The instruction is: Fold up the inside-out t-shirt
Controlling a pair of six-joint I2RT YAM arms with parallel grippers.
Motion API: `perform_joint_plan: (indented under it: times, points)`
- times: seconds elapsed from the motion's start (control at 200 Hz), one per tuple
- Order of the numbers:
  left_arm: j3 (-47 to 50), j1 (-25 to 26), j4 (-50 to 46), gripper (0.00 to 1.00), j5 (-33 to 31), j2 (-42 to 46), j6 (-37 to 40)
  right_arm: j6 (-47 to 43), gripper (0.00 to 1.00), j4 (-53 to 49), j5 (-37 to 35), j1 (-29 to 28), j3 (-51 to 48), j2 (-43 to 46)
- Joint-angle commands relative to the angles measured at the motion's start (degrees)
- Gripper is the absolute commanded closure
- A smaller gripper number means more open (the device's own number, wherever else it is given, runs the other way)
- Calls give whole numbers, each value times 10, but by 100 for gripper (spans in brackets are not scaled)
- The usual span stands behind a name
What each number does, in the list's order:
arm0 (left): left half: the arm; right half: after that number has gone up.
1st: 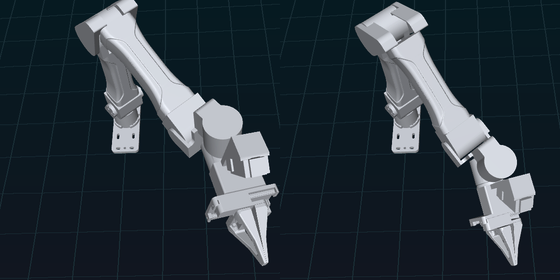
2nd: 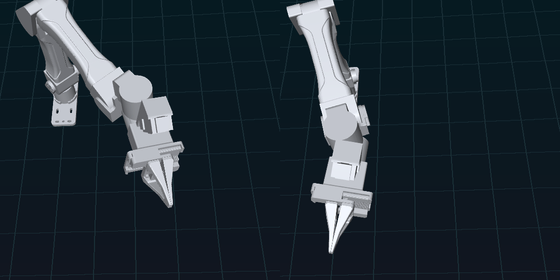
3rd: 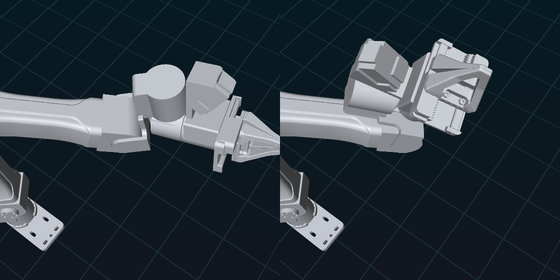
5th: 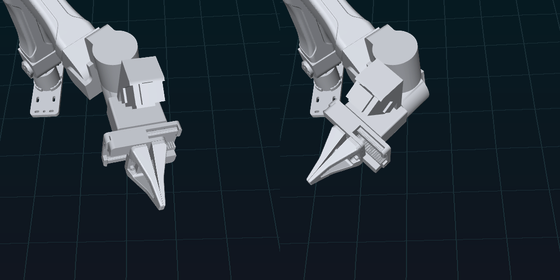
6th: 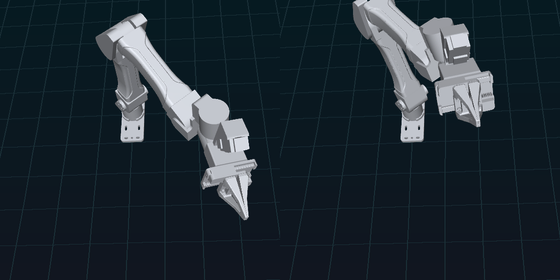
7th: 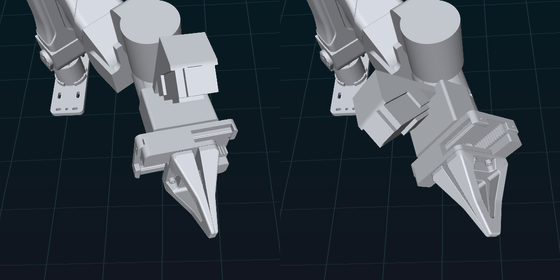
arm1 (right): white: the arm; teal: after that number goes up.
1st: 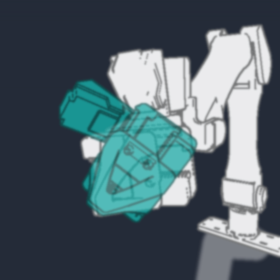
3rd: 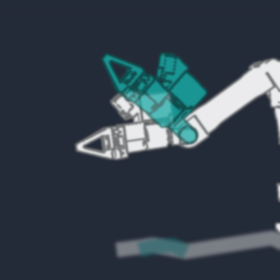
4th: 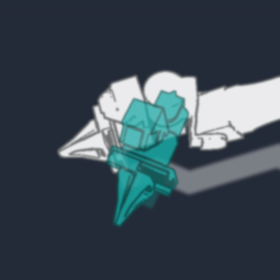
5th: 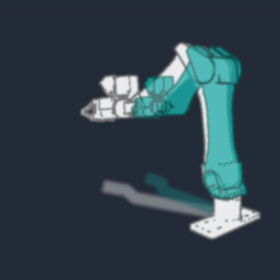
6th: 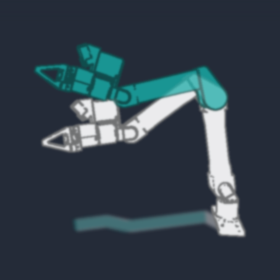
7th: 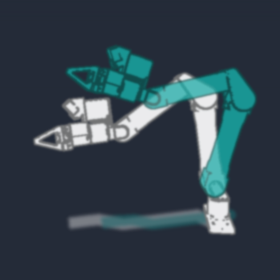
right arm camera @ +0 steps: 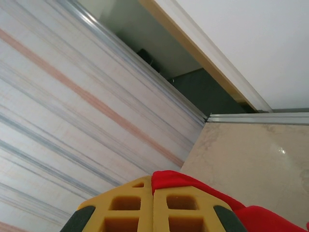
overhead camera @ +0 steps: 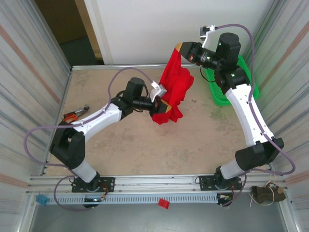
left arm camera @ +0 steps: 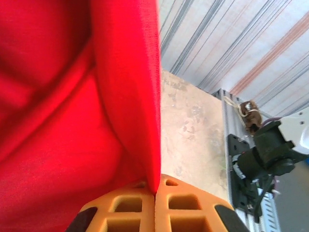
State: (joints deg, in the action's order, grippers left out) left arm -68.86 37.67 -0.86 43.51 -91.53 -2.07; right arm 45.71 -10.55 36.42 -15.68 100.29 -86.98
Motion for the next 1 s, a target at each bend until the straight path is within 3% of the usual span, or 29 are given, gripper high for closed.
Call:
perform_joint_plan:
  times: [0.0,0.2,0.401,0.431,0.501,0.616,0.787,0.847,0.997]
  points:
    - [12,49,23,100,-97,41,25,19,100,53,-12,8,21,-3]
    - [26,112,19,100,-153,-24,38,41,100,71,-9,10,31,-8]
    - [75,129,61,100,-185,-87,17,50,100,72,0,14,47,4]
    - [81,128,61,93,-193,-87,19,50,100,72,0,14,47,8]
    - [97,125,57,64,-209,-68,23,49,100,72,3,17,42,17]
    - [115,107,46,47,-212,4,23,49,100,76,4,22,21,35]
    - [108,77,33,31,-230,135,1,51,100,85,23,26,-22,57]
    - [92,55,37,29,-232,163,-18,49,100,84,26,26,-36,65]
    - [26,-2,61,22,-216,162,-47,48,100,87,29,25,-79,85]
